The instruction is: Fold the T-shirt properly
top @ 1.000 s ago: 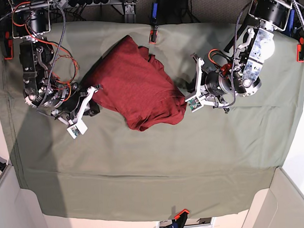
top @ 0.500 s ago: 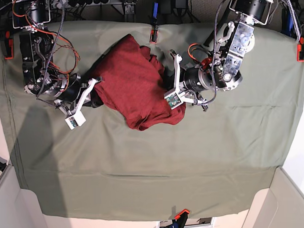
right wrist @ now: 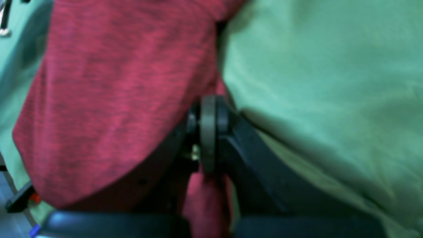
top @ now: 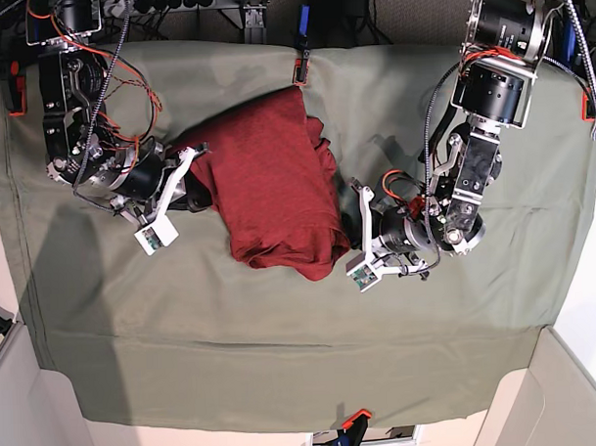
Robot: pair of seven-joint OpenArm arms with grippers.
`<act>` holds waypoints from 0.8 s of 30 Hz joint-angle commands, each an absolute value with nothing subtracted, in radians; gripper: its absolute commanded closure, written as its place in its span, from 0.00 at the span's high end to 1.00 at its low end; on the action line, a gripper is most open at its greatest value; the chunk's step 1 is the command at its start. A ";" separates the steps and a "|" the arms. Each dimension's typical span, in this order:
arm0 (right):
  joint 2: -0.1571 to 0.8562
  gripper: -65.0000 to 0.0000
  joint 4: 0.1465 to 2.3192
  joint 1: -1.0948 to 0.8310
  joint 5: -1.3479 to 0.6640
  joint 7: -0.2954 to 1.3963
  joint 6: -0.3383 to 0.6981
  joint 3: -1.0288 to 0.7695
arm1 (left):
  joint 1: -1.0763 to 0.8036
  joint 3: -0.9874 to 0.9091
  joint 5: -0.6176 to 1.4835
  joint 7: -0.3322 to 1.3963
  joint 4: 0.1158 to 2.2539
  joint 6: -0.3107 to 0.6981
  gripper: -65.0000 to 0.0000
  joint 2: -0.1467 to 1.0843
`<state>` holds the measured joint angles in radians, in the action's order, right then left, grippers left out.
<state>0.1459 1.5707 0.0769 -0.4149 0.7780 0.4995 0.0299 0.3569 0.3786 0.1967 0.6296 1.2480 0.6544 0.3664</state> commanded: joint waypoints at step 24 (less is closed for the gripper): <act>0.067 0.00 1.708 -0.031 -0.425 0.795 0.493 -0.003 | -0.181 -0.089 0.717 0.869 1.786 0.698 0.00 0.618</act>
